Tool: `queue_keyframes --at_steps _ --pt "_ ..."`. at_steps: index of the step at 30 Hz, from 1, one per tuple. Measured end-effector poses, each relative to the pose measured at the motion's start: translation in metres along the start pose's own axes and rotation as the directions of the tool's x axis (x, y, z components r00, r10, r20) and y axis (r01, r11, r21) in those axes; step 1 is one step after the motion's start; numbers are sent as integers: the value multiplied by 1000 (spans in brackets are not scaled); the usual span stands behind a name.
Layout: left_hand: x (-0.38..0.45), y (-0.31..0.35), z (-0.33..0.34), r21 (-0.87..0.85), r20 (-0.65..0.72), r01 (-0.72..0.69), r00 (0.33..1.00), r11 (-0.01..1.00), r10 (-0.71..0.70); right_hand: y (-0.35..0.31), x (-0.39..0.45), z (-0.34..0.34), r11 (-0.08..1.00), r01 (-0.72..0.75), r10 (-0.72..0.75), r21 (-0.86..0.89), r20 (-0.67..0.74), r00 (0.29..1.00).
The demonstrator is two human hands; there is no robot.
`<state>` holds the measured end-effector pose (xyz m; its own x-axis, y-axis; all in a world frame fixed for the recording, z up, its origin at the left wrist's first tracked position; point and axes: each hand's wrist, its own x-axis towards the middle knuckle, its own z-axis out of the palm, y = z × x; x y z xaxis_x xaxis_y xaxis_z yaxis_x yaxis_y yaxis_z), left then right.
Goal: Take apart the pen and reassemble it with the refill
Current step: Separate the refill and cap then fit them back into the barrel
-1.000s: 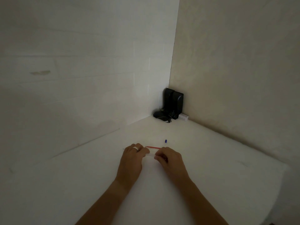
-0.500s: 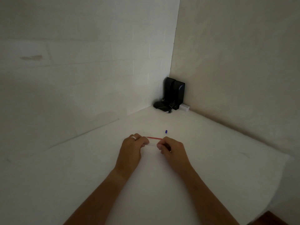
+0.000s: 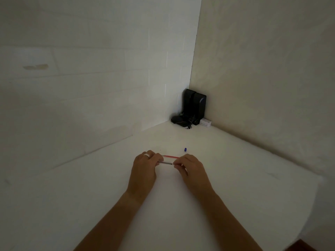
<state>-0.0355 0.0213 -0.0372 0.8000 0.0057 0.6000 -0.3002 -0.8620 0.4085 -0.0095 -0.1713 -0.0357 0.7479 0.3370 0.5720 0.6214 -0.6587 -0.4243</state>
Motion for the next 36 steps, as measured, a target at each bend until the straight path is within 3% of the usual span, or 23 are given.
queue_keyframes --at_steps 4,8,17,29,36 --pt "1 -2 -5 86 -106 95 991 992 -86 14 3 -17 988 -68 38 -138 -207 978" --pt "-1 -3 -5 100 -120 153 983 983 -141 38 0 -29 962 -252 213 -100 -299 930" --pt "-4 3 4 23 59 13 998 1000 -15 45 21 -9 916 -320 292 -244 -142 946" --pt "-3 3 6 7 51 15 999 1000 -15 36 41 5 922 -226 222 -315 -50 974" --pt "-3 3 8 12 50 31 998 999 -32 36 33 5 945 -207 203 -253 -43 978"
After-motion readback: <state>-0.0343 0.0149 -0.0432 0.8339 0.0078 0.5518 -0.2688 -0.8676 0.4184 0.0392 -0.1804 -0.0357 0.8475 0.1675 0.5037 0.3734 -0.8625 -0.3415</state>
